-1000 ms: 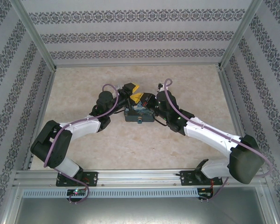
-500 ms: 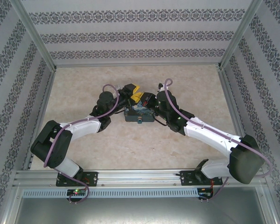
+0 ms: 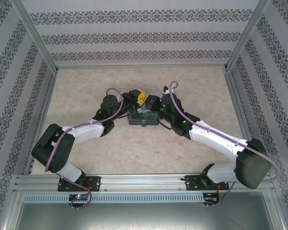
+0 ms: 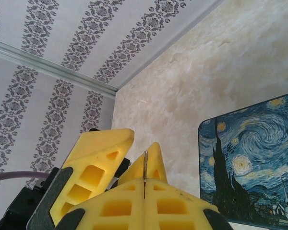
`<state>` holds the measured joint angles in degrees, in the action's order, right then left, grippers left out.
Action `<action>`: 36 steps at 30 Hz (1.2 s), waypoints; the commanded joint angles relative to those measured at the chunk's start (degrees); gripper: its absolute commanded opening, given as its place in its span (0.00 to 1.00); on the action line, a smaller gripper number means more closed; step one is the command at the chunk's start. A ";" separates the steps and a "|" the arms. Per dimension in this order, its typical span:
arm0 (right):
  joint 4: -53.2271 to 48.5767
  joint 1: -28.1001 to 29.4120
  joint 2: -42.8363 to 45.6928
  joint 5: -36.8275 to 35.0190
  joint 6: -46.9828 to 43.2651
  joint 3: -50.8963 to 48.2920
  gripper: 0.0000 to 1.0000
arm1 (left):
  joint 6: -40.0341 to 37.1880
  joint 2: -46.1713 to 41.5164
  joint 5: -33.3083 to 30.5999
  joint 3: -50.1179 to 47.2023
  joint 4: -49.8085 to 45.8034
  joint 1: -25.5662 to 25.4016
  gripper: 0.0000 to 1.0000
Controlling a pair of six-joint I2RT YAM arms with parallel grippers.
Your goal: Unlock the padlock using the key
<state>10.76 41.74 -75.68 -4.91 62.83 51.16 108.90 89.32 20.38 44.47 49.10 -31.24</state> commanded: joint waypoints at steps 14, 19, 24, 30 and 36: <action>1.58 -0.77 1.80 -1.42 0.62 -1.30 0.00 | -2.61 -1.04 -0.78 -0.76 -1.96 -1.46 0.00; 0.14 -1.98 6.02 -3.21 1.36 -5.37 0.21 | -7.94 -1.55 -0.83 -0.19 -5.09 -1.07 0.00; -0.27 -5.75 13.21 -2.36 2.66 -13.58 0.50 | -23.16 -3.33 1.18 3.96 -17.12 0.64 0.00; 0.72 -12.48 18.63 7.44 -1.66 -17.77 0.54 | -48.87 -3.32 3.09 13.66 -34.69 1.84 0.00; 0.88 -15.85 17.47 15.87 -7.20 -14.95 0.54 | -75.70 -1.64 -6.47 26.04 -57.31 0.52 0.00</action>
<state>10.61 26.55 -57.76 4.64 59.83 34.02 53.67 87.79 20.25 65.93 7.42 -30.04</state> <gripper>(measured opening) 0.544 0.053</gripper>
